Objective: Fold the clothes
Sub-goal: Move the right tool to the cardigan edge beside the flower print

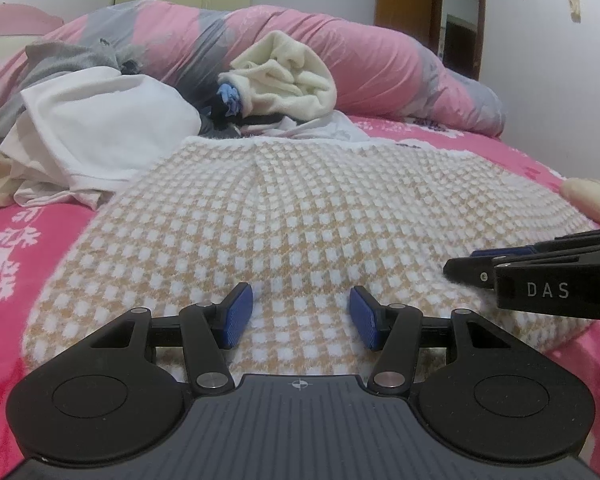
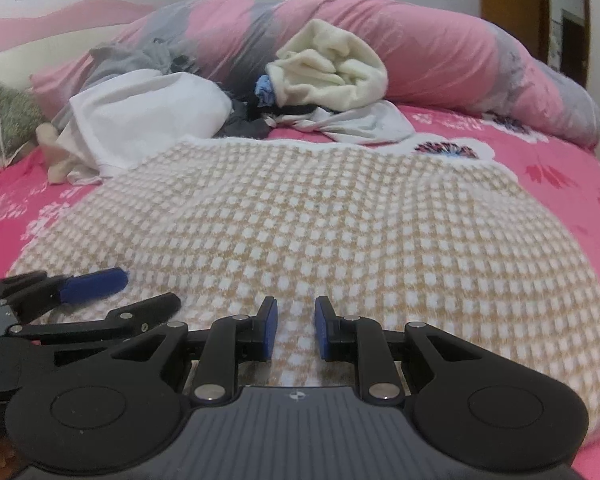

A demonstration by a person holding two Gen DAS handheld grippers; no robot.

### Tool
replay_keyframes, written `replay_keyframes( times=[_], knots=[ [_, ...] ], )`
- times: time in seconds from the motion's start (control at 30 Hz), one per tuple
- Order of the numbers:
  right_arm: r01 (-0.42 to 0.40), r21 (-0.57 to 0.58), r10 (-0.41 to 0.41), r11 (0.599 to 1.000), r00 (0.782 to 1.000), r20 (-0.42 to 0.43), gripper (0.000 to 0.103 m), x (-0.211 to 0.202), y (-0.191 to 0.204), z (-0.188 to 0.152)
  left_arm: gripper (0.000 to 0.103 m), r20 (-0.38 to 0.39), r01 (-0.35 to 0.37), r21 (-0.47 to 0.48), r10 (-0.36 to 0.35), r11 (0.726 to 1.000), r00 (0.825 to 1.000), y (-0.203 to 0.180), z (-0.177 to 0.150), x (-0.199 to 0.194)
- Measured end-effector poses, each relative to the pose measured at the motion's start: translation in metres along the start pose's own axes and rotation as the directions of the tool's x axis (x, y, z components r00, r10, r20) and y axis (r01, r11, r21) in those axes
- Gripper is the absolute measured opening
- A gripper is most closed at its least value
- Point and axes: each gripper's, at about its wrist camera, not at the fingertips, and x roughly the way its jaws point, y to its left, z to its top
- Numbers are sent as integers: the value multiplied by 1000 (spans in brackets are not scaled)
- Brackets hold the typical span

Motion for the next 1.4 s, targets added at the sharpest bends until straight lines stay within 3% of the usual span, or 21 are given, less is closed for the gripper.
replay_keyframes(
  times=[0.33, 0.43, 0.57, 0.63, 0.7, 0.73, 0.8, 0.9, 1.03, 1.17, 1.2, 1.33, 1.4],
  knots=[
    [-32, 109, 30, 994, 999, 14, 23, -8, -14, -2, 54, -31, -40, 36, 41, 999, 999, -9, 7, -7],
    [-30, 136, 23, 990, 998, 51, 23, -25, -21, 5, 54, 31, -13, 14, 13, 1000, 999, -8, 15, -27],
    [12, 60, -20, 998, 990, 137, 23, -45, -23, 7, 54, 79, 25, 50, -29, 998, 996, -22, 25, -35],
    [22, 56, -29, 998, 993, 116, 23, -37, -28, 0, 54, 38, 56, 102, -60, 993, 997, -38, 23, -25],
    [54, 46, -55, 998, 998, 30, 23, -11, -34, -21, 54, -10, 34, 146, -33, 989, 999, -51, 8, -8],
    [66, 25, -66, 998, 997, 36, 23, -5, -32, -30, 54, -21, 15, 164, -12, 986, 1000, -56, -1, 0],
    [75, -8, -74, 997, 994, 76, 23, -6, -28, -36, 54, 4, 25, 123, -26, 992, 1000, -52, -6, -3],
    [64, 12, -64, 998, 997, 47, 23, -14, -31, -19, 54, 7, 42, 85, -43, 995, 999, -44, 0, -9],
    [50, 78, -59, 996, 991, 117, 23, -33, -44, 3, 53, 111, 31, 114, -43, 993, 993, -44, 16, -31],
    [100, 57, -102, 993, 995, 18, 23, -1, -54, -18, 54, 13, -8, 181, 6, 983, 1000, -52, 6, -5],
    [97, 47, -99, 994, 994, 40, 23, 2, -55, -26, 54, -9, -21, 201, 23, 979, 1000, -54, -3, 1],
    [74, 113, -77, 991, 997, 15, 21, -9, -63, -10, 54, -8, 17, 77, -16, 997, 1000, -41, 4, -9],
    [66, 146, -75, 987, 996, 52, 22, -22, -71, 5, 53, 28, 12, 84, -15, 996, 1000, -38, 15, -16]
  ],
)
